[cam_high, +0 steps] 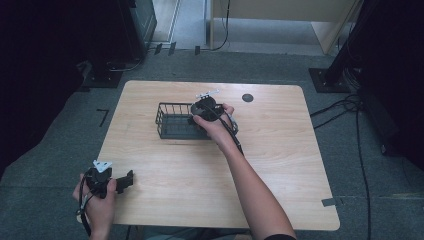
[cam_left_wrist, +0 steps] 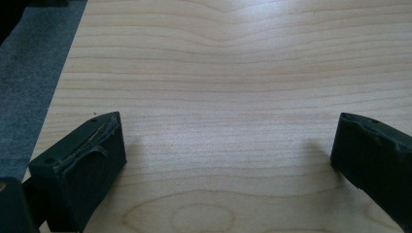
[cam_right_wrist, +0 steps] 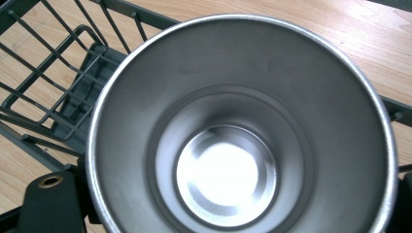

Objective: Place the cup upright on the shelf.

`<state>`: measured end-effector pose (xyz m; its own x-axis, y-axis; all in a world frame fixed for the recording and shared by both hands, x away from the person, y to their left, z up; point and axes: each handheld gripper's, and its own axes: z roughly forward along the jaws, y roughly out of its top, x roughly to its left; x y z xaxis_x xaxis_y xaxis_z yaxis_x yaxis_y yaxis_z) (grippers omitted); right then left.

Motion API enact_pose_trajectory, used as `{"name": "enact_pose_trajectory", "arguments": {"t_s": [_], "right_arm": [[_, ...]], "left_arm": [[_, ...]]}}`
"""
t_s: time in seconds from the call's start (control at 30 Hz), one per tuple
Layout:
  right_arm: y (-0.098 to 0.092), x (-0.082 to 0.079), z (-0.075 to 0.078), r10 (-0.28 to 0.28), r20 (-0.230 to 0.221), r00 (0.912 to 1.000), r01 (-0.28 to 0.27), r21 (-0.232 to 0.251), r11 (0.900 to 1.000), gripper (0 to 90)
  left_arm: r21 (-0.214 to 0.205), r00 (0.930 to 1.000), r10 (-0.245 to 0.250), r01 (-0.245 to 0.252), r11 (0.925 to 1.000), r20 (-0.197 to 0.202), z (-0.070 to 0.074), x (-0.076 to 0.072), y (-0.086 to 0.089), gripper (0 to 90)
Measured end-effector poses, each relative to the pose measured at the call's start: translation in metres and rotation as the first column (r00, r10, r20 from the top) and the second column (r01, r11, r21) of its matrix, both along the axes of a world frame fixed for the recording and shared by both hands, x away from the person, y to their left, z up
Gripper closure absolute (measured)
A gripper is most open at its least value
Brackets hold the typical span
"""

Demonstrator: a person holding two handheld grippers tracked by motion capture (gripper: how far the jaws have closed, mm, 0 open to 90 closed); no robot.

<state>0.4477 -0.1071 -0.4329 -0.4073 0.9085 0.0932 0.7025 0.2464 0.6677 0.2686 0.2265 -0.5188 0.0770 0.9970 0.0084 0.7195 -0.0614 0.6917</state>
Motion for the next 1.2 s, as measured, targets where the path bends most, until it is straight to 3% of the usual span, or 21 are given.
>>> {"name": "enact_pose_trajectory", "arguments": {"t_s": [0.2, 0.33, 0.63, 0.9, 1.0, 1.2], "right_arm": [[-0.001, -0.002, 0.005, 0.004, 0.003, 1.0000, -0.004, 0.011, 0.9999, 11.8], [-0.002, -0.005, 0.011, 0.007, 0.015, 0.9999, -0.007, 0.016, 0.9998, 3.4], [-0.013, -0.016, 0.037, -0.009, 0.077, 0.9970, 0.007, 0.035, 0.9994, 0.0], [-0.032, -0.038, 0.052, -0.023, 0.116, 0.9930, 0.017, 0.047, 0.9987, 0.0], [-0.036, -0.043, 0.053, -0.023, 0.120, 0.9925, 0.017, 0.049, 0.9986, 0.0], [-0.056, -0.069, 0.050, -0.023, 0.134, 0.9907, 0.017, 0.046, 0.9988, 0.0]], "left_arm": [[0.000, 1.0000, 0.000, 0.000, 1.0000, 0.000, 0.000, 0.000, 0.000, 0.0], [0.000, 1.0000, 0.000, 0.000, 1.0000, 0.000, 0.000, 0.000, 0.000, 0.0], [0.000, 1.0000, 0.000, 0.000, 1.0000, 0.000, 0.000, 0.000, 0.000, 0.0], [0.000, 1.0000, 0.000, 0.000, 1.0000, 0.000, 0.000, 0.000, 0.000, 0.0], [0.000, 1.0000, 0.000, 0.000, 1.0000, 0.000, 0.000, 0.000, 0.000, 0.0], [0.000, 1.0000, 0.000, 0.000, 1.0000, 0.000, 0.000, 0.000, 0.000, 0.0]]}}
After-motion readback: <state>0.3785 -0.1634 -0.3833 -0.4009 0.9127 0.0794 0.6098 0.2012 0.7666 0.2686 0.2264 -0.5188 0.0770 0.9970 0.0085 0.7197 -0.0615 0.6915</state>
